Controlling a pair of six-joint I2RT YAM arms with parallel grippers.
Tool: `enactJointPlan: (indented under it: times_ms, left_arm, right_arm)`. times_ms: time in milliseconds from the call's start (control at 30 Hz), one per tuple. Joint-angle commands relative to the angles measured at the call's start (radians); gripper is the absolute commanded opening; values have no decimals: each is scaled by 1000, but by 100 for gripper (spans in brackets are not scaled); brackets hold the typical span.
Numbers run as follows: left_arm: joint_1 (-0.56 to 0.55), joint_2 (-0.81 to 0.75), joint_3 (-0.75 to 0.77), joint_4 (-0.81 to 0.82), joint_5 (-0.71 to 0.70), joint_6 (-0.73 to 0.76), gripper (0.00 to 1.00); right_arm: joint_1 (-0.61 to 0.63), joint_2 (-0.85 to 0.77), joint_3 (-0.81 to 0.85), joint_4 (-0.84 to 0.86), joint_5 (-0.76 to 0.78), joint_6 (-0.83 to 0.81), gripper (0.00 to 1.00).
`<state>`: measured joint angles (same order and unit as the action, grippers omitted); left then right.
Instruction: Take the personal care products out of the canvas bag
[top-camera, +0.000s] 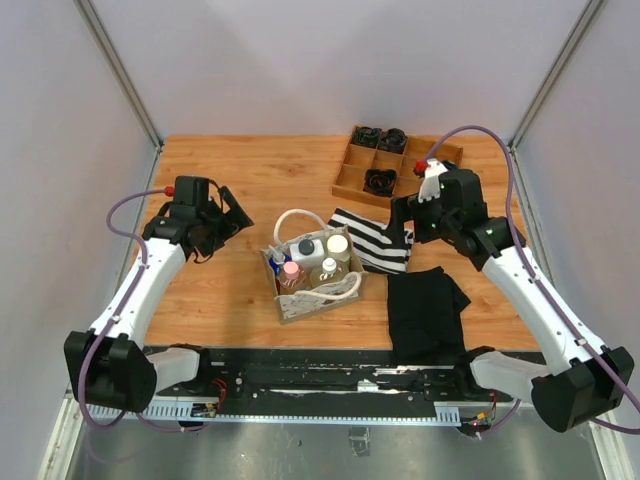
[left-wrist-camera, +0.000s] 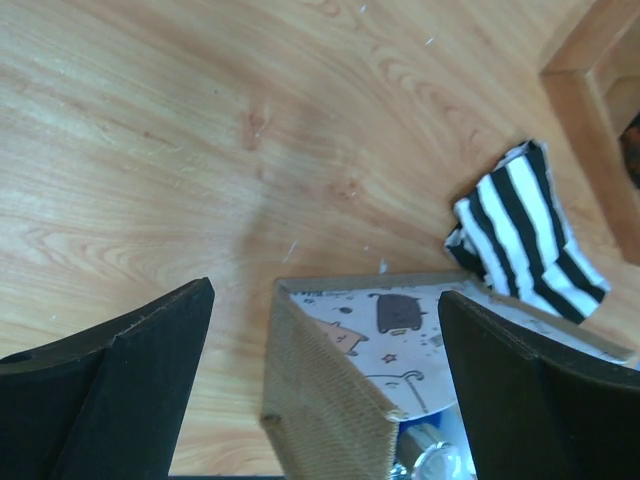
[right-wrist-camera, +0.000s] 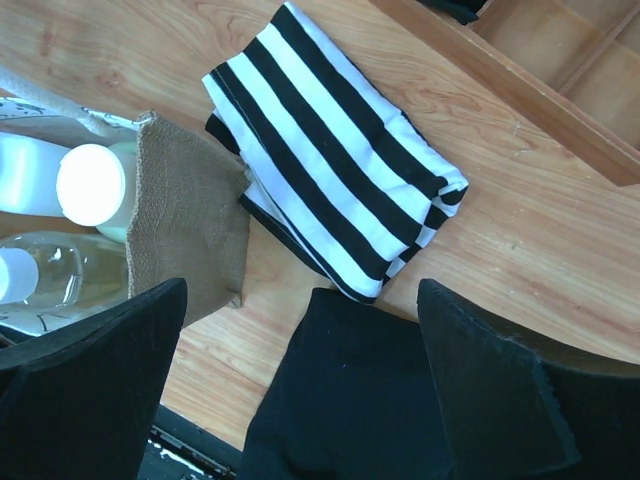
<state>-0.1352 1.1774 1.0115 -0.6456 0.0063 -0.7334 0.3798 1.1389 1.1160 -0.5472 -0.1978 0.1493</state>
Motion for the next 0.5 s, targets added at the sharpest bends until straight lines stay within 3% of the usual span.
enactJointPlan:
  times_ms: [0,100,167,233,333,467]
  left_arm:
    - [-17,-19,-10,-30,51,89,100]
    - [-32,-85,-1,-14,-12,114,100]
    - [-34,-107,29,-37,-42,139,98]
    - [-42,-115,65,-70,-48,160,92]
    - [-85,-102,125,-132,-3,194,73]
    - [-288,-76,242,-264,-201,164,68]
  right_arm:
    - [19,-12,48,-13,116,-1,98]
    - [26,-43,66,-66,331,43,98]
    - [27,-122,-34,46,390,42,98]
    - [22,-164,-114,154,234,0,98]
    - [47,-90,-30,32,169,26,99]
    - [62,-10,69,-71,108,30,99]
